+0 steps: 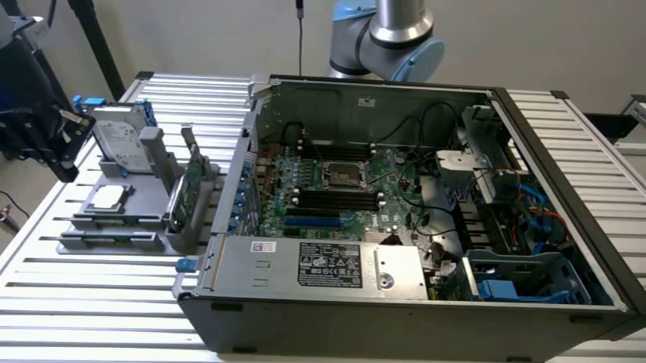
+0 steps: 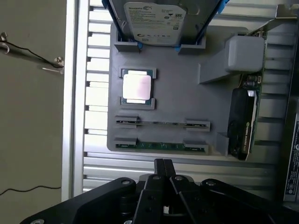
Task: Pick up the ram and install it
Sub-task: 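Pick up the ram and move it above insertion slot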
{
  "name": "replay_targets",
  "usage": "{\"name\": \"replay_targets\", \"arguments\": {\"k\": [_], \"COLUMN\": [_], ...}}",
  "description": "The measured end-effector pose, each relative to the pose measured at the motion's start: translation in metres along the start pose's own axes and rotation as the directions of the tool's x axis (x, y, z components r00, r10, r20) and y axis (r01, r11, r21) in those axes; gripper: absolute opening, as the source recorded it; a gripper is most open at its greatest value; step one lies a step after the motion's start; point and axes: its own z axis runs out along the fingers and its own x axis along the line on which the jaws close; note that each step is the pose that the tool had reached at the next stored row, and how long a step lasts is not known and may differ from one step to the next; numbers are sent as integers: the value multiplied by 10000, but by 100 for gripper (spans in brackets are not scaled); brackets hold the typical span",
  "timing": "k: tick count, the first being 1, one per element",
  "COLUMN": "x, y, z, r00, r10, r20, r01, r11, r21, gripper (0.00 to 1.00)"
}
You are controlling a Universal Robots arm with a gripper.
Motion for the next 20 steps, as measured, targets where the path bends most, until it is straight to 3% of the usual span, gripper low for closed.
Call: {"name": "replay_targets", "arguments": {"k": [5, 9, 15, 20], "x": [0, 0, 0, 0], "y": [1, 0, 0, 0], "z": [6, 17, 37, 55], "r00": [9959, 9868, 9633, 9349], "r10": [-908, -1622, -2684, -3549], "r20": [-5, -10, -19, -27], "r01": [908, 1622, 2684, 3549], "r11": [9959, 9868, 9633, 9349], "r21": [2, 3, 5, 6], "gripper": [11, 11, 11, 11]}}
